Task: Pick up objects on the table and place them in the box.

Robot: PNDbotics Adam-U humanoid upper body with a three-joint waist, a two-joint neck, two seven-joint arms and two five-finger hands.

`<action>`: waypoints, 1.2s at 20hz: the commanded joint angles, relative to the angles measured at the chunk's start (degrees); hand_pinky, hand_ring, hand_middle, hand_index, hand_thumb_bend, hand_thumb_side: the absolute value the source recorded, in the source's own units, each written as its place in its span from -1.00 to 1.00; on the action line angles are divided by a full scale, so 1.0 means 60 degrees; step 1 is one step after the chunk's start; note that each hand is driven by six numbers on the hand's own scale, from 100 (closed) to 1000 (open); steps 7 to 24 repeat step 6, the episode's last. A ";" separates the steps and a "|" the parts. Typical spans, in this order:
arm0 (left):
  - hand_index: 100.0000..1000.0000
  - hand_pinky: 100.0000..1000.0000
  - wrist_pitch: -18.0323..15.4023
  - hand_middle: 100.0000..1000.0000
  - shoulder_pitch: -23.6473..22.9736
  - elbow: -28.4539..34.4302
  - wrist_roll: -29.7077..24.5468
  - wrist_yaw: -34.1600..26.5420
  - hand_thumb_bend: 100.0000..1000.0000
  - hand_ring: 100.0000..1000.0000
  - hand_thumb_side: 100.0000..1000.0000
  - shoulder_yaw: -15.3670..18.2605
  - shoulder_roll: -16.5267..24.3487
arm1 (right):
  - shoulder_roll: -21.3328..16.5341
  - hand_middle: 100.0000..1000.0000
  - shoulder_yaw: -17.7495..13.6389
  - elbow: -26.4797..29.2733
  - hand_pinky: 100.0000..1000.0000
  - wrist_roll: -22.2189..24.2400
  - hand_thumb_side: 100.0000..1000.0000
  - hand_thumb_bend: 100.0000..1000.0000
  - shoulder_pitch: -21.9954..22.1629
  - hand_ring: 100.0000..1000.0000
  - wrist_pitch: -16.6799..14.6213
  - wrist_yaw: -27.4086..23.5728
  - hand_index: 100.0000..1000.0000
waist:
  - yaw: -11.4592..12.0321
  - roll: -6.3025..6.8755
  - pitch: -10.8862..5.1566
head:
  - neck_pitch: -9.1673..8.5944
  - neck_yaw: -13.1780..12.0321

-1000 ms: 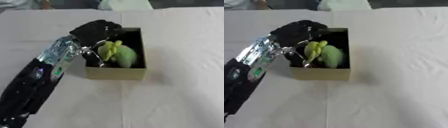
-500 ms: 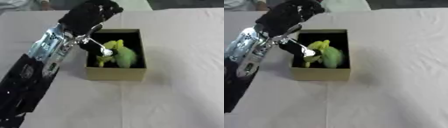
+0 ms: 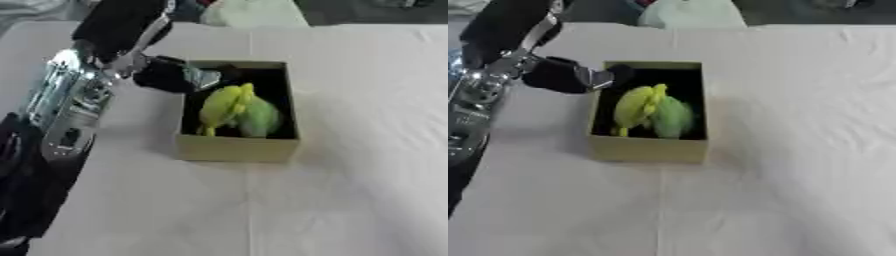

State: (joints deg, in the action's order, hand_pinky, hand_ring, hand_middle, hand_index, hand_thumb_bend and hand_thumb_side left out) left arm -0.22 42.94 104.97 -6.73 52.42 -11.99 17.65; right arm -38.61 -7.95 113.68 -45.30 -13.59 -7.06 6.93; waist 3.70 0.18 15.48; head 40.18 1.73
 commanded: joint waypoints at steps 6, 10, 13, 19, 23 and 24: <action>0.78 0.64 0.1014 0.45 -0.0751 0.1564 0.1100 -0.1103 -0.04 0.59 0.59 0.1841 0.0833 | -0.0240 0.27 -0.0159 0.0151 0.44 -0.0115 0.96 -0.82 -0.0166 0.34 -0.0047 0.0078 0.48 | 0.0069 -0.0023 -0.0156 | -0.0119 0.0109; 0.78 0.64 0.1014 0.45 -0.0751 0.1564 0.1100 -0.1103 -0.04 0.59 0.59 0.1841 0.0833 | -0.0240 0.27 -0.0159 0.0151 0.44 -0.0115 0.96 -0.82 -0.0166 0.34 -0.0047 0.0078 0.48 | 0.0069 -0.0023 -0.0156 | -0.0119 0.0109; 0.78 0.64 0.1014 0.45 -0.0751 0.1564 0.1100 -0.1103 -0.04 0.59 0.59 0.1841 0.0833 | -0.0240 0.27 -0.0159 0.0151 0.44 -0.0115 0.96 -0.82 -0.0166 0.34 -0.0047 0.0078 0.48 | 0.0069 -0.0023 -0.0156 | -0.0119 0.0109; 0.78 0.64 0.1014 0.45 -0.0751 0.1564 0.1100 -0.1103 -0.04 0.59 0.59 0.1841 0.0833 | -0.0240 0.27 -0.0159 0.0151 0.44 -0.0115 0.96 -0.82 -0.0166 0.34 -0.0047 0.0078 0.48 | 0.0069 -0.0023 -0.0156 | -0.0119 0.0109; 0.78 0.64 0.1014 0.45 -0.0751 0.1564 0.1100 -0.1103 -0.04 0.59 0.59 0.1841 0.0833 | -0.0240 0.27 -0.0159 0.0151 0.44 -0.0115 0.96 -0.82 -0.0166 0.34 -0.0047 0.0078 0.48 | 0.0069 -0.0023 -0.0156 | -0.0119 0.0109; 0.78 0.64 0.1014 0.45 -0.0751 0.1564 0.1100 -0.1103 -0.04 0.59 0.59 0.1841 0.0833 | -0.0240 0.27 -0.0159 0.0151 0.44 -0.0115 0.96 -0.82 -0.0166 0.34 -0.0047 0.0078 0.48 | 0.0069 -0.0023 -0.0156 | -0.0119 0.0109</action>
